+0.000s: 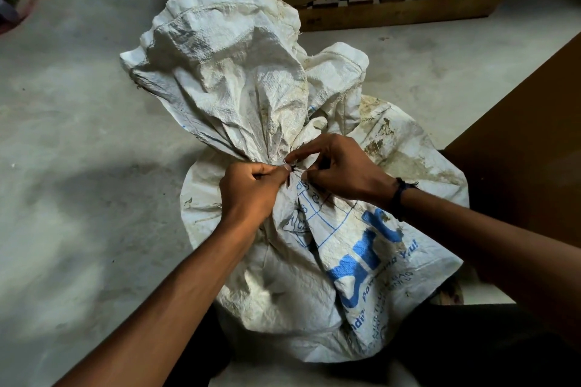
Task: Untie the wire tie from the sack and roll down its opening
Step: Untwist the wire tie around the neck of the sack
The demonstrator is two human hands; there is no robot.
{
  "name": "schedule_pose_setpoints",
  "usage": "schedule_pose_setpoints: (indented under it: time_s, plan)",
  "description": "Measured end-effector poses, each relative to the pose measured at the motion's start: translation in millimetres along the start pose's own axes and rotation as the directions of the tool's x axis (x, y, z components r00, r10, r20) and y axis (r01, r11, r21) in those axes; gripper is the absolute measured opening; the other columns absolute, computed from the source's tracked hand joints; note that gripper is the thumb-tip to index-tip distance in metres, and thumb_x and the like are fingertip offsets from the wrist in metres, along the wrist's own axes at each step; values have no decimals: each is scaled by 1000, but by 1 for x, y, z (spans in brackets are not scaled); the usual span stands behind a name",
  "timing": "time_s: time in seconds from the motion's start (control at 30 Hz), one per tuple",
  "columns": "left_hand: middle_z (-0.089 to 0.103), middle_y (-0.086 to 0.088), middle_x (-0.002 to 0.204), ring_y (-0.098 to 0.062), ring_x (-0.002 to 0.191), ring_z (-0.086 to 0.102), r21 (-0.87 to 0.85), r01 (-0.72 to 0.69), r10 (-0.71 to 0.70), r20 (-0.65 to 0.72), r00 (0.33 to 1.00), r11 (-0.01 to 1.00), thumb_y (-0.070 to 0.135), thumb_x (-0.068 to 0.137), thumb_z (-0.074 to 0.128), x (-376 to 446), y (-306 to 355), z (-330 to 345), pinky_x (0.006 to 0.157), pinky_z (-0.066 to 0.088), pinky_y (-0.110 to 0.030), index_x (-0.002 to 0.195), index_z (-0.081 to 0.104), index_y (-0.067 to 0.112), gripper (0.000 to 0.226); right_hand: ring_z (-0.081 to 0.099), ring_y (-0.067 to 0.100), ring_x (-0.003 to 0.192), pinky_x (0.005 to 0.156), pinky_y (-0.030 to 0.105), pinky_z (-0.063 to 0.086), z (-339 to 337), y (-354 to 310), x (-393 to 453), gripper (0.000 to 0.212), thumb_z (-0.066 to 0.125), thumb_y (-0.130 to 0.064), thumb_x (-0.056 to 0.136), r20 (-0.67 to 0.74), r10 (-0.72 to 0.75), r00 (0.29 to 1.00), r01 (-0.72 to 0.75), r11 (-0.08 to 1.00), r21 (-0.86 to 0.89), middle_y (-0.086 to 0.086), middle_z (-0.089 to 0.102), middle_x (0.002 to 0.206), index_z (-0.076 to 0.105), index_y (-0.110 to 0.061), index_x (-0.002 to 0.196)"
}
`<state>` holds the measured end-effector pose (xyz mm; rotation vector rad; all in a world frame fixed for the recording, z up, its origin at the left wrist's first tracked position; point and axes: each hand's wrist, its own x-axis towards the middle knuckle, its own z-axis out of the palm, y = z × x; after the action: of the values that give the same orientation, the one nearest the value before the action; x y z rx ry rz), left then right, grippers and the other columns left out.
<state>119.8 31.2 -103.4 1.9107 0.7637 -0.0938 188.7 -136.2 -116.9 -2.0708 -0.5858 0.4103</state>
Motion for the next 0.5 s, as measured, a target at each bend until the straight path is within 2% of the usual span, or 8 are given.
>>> schedule_pose_setpoints:
  time_s: [0.1, 0.17, 0.23, 0.4, 0.5]
  plan:
    - [79, 1, 75, -16, 77, 76, 89, 16, -19, 29, 999, 996, 33, 81, 86, 2, 3, -2, 72, 58, -27, 77, 80, 15, 20, 60, -24, 62, 53, 3, 43, -1, -1, -2, 46, 64, 13, 79, 2, -5, 1000, 5, 1000, -7, -10, 74, 88, 81, -11, 114]
    - [78, 1, 72, -14, 71, 73, 154, 18, -23, 32, 999, 988, 33, 79, 86, 1, 6, -2, 68, 54, -24, 73, 78, 15, 20, 59, -26, 61, 54, 2, 42, -1, -2, -3, 46, 64, 13, 78, -2, -3, 1000, 3, 1000, -17, -13, 70, 83, 82, -11, 113]
    - [77, 3, 71, -12, 68, 71, 183, 9, -13, 17, 1000, 983, 31, 79, 86, 0, 7, -1, 68, 55, -24, 72, 76, 17, 19, 59, -26, 63, 55, 2, 43, -1, -1, -3, 46, 65, 12, 78, -1, -2, 1000, 2, 1000, -19, -10, 72, 87, 81, -13, 114]
    - [76, 2, 72, -8, 65, 68, 54, -46, 47, -26, 999, 997, 26, 86, 83, -6, 5, 4, 63, 50, -20, 83, 79, 13, 13, 61, -26, 67, 58, 3, 45, -1, 2, 1, 46, 68, 10, 80, 13, 1, 1000, -1, 1000, -2, 1, 80, 108, 81, -17, 116]
    - [78, -1, 77, -13, 74, 73, 71, -48, 47, 24, 999, 996, 28, 89, 80, -6, 5, 1, 65, 52, -22, 88, 80, 13, 15, 62, -25, 69, 60, 4, 48, -2, 4, 1, 46, 69, 9, 80, 16, 8, 1000, -8, 1000, -6, 2, 79, 113, 80, -18, 115]
